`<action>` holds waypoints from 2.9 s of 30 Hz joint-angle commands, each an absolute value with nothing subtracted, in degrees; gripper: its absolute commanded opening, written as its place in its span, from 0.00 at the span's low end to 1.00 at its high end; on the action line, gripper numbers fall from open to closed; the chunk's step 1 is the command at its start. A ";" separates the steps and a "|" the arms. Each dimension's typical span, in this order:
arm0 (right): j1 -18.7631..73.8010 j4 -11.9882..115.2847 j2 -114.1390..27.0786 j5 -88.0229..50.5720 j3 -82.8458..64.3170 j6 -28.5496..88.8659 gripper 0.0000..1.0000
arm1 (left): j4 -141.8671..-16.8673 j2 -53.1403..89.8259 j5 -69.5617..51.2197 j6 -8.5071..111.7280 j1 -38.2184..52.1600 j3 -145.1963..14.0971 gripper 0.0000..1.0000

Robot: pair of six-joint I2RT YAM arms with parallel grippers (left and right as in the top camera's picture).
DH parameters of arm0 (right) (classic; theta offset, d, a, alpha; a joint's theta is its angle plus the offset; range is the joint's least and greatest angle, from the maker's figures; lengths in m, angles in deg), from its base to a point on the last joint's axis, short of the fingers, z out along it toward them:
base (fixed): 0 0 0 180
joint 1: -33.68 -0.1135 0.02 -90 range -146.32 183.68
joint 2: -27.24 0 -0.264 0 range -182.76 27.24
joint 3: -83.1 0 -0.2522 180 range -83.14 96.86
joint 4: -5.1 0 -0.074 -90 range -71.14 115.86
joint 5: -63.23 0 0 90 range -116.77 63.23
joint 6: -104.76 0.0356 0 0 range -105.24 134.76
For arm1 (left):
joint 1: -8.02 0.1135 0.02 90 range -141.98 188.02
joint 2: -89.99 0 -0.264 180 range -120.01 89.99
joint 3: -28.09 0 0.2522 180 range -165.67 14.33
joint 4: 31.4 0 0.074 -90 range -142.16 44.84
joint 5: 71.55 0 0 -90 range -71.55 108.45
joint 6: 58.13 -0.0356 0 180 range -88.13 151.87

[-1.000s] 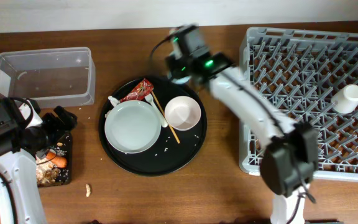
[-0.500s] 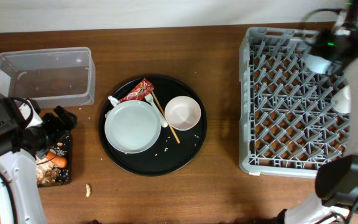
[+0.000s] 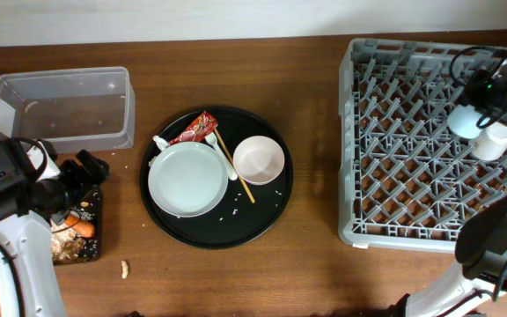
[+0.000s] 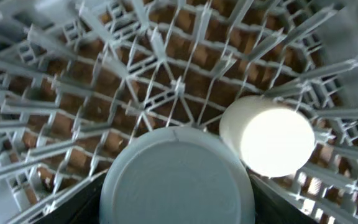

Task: Sort waste into correct bins and load items into the dishwasher rack
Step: 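Place the cup upside down in the rack and open the right gripper, then reach the right gripper back to the pink bowl on the plate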

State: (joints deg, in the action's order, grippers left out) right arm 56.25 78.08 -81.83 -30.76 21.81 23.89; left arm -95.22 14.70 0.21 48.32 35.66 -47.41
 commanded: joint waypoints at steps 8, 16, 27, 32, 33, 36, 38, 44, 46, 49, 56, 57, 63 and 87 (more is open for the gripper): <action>52.80 77.80 -81.81 -30.15 18.16 25.74 0.73 | -95.14 14.68 -0.21 47.42 35.94 -48.37 0.99; 52.69 78.85 -80.11 -29.99 18.18 25.76 0.79 | -95.12 14.68 -0.21 47.42 35.94 -48.37 0.99; 47.35 82.59 -67.21 -4.31 20.89 23.10 0.79 | -95.12 14.66 -0.21 47.42 35.94 -48.37 0.99; 31.62 84.14 -66.38 2.60 20.47 20.19 0.77 | -95.14 14.68 -0.21 47.42 35.94 -48.37 0.99; 26.72 84.07 -67.10 -0.97 19.99 20.08 0.77 | -95.12 14.66 -0.21 47.42 35.94 -48.37 0.99; 17.91 84.07 -69.84 -11.68 18.70 24.72 0.77 | -95.14 14.68 -0.21 47.42 35.94 -48.37 0.99; 11.79 84.12 -73.40 -20.14 17.87 32.56 0.77 | -95.12 14.68 -0.21 47.42 35.94 -48.37 0.99; 0.23 80.53 -84.65 -21.10 17.87 31.21 0.77 | -95.14 14.68 -0.21 47.42 35.94 -48.37 0.99; -2.35 78.87 -87.80 -21.82 17.87 29.57 0.77 | -95.12 14.68 -0.21 47.42 35.94 -48.37 0.99; -3.94 76.34 -91.08 -23.35 17.87 29.59 0.77 | -95.12 14.68 -0.21 47.42 35.94 -48.37 0.99; -4.18 68.49 -97.51 -25.03 17.87 29.85 0.70 | -95.12 14.68 -0.21 47.42 35.94 -48.37 0.99; -4.18 67.83 -98.23 -25.62 17.87 29.87 0.68 | -95.14 14.66 -0.21 47.42 35.94 -48.37 0.99; -4.18 65.93 -100.85 -27.33 17.87 30.29 0.53 | -95.14 14.68 -0.21 47.42 35.94 -48.37 0.99; -4.18 70.59 -100.06 -27.68 21.89 31.78 0.08 | -95.14 14.66 -0.21 47.42 35.94 -48.37 0.99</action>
State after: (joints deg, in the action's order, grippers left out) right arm -4.38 69.78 -101.09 -26.93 18.88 31.56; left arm -95.22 14.70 0.21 48.34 35.66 -47.41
